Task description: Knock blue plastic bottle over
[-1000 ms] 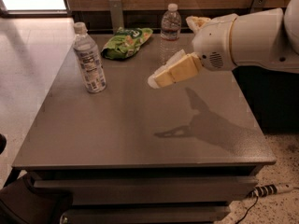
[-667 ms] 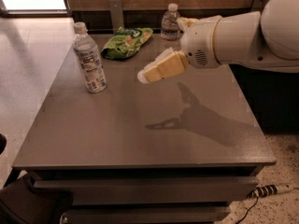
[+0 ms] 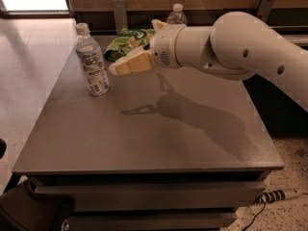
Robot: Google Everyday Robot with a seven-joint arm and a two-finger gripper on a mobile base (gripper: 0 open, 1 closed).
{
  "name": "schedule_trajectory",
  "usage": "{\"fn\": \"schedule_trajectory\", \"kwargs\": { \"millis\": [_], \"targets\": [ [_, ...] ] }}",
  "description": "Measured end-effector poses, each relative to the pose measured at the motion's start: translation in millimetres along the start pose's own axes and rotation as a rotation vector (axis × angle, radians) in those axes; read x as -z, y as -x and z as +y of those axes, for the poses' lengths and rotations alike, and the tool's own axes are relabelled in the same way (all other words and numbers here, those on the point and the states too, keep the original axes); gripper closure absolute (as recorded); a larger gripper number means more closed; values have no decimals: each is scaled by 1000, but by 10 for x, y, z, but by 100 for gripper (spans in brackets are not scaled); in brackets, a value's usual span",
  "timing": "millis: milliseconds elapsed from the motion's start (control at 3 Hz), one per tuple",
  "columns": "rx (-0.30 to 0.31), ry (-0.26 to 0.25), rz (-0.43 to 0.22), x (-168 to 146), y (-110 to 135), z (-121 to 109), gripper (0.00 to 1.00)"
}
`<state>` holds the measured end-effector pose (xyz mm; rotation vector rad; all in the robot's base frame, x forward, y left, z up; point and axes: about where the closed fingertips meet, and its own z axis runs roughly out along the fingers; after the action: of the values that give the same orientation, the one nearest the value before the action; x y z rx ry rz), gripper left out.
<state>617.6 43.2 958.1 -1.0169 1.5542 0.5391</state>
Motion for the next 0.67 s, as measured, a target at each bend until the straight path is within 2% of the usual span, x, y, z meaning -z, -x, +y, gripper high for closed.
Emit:
{"fn": "schedule_trajectory", "kwargs": {
  "millis": [667],
  "targets": [
    [-7,38,-111,-435,-156,261,0]
  ]
}}
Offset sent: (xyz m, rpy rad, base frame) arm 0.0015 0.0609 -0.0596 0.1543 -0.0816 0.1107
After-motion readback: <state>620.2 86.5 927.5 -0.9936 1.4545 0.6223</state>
